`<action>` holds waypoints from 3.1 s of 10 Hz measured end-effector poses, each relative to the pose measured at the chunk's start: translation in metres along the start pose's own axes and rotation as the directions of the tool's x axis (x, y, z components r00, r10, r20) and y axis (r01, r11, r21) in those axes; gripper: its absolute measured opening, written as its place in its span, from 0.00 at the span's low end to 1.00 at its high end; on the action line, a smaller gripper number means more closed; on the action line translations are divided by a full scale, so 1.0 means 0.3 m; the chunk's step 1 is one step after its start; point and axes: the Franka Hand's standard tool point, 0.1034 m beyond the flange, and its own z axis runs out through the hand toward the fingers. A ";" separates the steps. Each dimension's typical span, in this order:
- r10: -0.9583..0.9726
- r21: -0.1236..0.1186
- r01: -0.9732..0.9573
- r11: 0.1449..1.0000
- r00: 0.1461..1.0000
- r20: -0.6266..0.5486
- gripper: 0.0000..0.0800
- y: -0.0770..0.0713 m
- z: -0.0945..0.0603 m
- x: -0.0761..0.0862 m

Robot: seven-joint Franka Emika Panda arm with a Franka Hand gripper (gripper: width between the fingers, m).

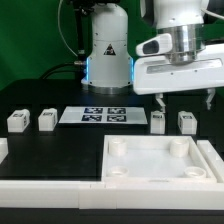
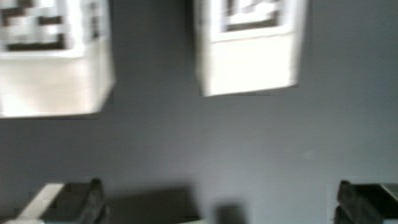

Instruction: Assemble one leg

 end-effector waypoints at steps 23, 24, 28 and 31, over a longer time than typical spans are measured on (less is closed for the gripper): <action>0.033 -0.031 -0.014 0.999 0.654 0.756 0.69 -0.003 0.148 -0.156; 0.033 -0.031 -0.014 0.999 0.654 0.756 0.51 -0.002 0.148 -0.156; 0.035 -0.032 -0.016 0.999 0.654 0.756 0.36 0.001 0.148 -0.154; 0.039 -0.034 -0.021 0.999 0.640 0.768 0.36 0.003 0.084 -0.134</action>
Offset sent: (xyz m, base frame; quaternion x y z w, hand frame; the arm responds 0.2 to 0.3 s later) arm 0.0000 0.0000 0.0000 0.0000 -0.1790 0.0000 0.9838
